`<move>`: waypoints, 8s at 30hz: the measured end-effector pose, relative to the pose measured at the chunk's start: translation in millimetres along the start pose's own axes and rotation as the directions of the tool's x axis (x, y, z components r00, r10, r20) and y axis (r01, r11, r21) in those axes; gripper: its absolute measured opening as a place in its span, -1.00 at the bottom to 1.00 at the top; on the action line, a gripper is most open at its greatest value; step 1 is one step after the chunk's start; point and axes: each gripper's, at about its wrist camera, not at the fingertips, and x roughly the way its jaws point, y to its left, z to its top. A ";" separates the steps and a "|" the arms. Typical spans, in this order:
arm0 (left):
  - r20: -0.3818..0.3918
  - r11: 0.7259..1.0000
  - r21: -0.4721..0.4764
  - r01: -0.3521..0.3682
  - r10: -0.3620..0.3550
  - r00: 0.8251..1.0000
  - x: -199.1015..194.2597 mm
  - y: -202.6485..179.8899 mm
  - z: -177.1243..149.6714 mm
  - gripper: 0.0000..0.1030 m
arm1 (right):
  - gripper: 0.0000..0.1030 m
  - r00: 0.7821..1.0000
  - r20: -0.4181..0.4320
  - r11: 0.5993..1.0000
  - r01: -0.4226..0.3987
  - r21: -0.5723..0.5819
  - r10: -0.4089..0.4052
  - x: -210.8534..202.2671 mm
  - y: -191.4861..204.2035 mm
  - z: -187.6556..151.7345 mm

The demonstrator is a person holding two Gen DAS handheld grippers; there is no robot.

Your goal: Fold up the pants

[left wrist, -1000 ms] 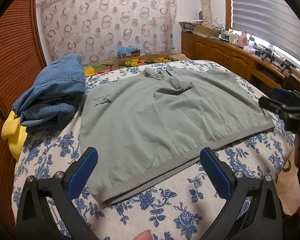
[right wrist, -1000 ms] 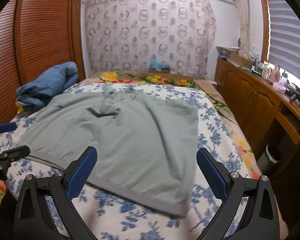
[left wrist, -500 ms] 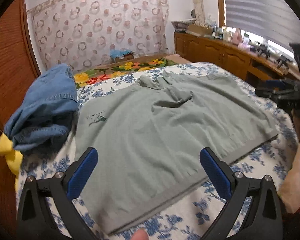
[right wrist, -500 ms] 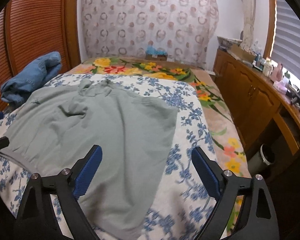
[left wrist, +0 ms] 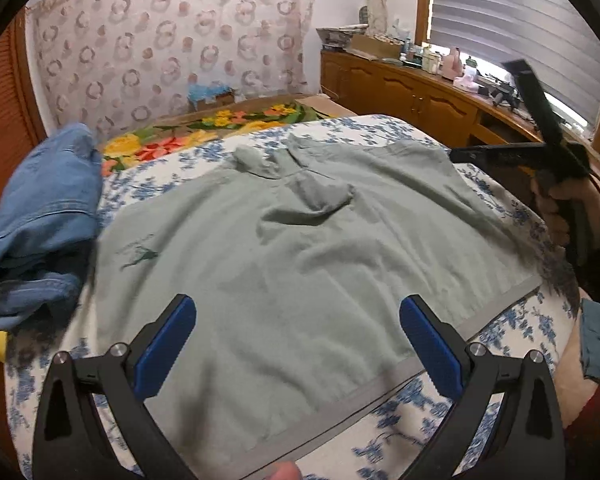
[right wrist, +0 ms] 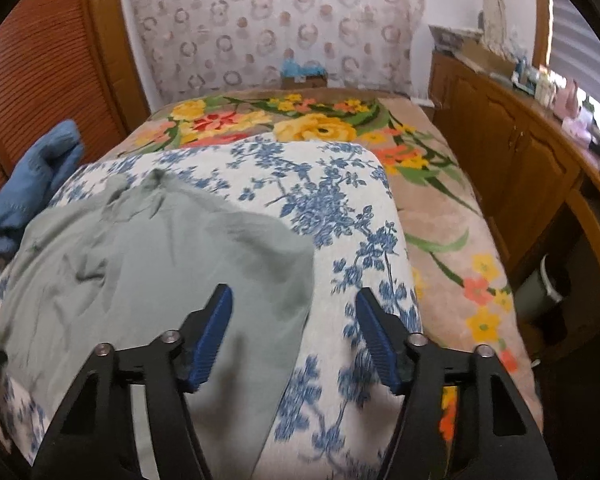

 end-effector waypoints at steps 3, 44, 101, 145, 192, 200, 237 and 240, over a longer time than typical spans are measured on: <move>-0.018 1.000 0.001 0.003 -0.003 1.000 7.8 -4.2 1.7 1.00 | 0.04 1.000 -0.020 0.999 -0.018 0.040 0.019 12.5 -7.8 8.7; -0.129 1.000 0.014 -0.001 0.002 0.992 47.0 -2.3 -13.4 1.00 | -0.35 0.995 -0.006 0.993 0.098 0.062 -0.098 40.0 -22.4 30.8; -0.025 0.980 -0.194 -0.051 0.047 0.999 -62.7 82.1 -115.2 -0.16 | 0.06 0.987 0.089 0.979 -0.118 -0.163 0.134 -55.2 130.9 -117.2; 0.087 0.991 0.056 0.120 -0.125 0.988 -43.4 -24.5 14.9 -0.97 | 0.08 0.985 0.126 0.993 -0.111 -0.031 0.114 -69.7 73.0 -137.1; 0.017 0.997 0.009 0.081 -0.081 0.997 -25.5 -18.5 -2.9 0.16 | 0.08 0.972 0.164 0.985 -0.165 -0.043 0.169 -73.0 86.4 -115.1; -0.001 0.997 -0.038 0.062 -0.062 0.998 -20.3 -3.9 -16.4 0.16 | -0.02 0.965 0.132 0.972 -0.216 -0.097 0.227 -56.9 116.6 -94.7; 0.061 0.998 -0.028 0.053 -0.051 0.997 -22.8 -19.5 3.8 0.16 | -0.94 0.959 0.218 0.981 -0.164 -0.103 0.183 -122.0 69.8 -93.0; 0.059 0.998 -0.004 0.069 -0.069 0.996 -18.7 -30.3 7.6 0.16 | -0.94 0.962 0.214 0.984 -0.157 -0.085 0.172 -124.9 59.4 -99.3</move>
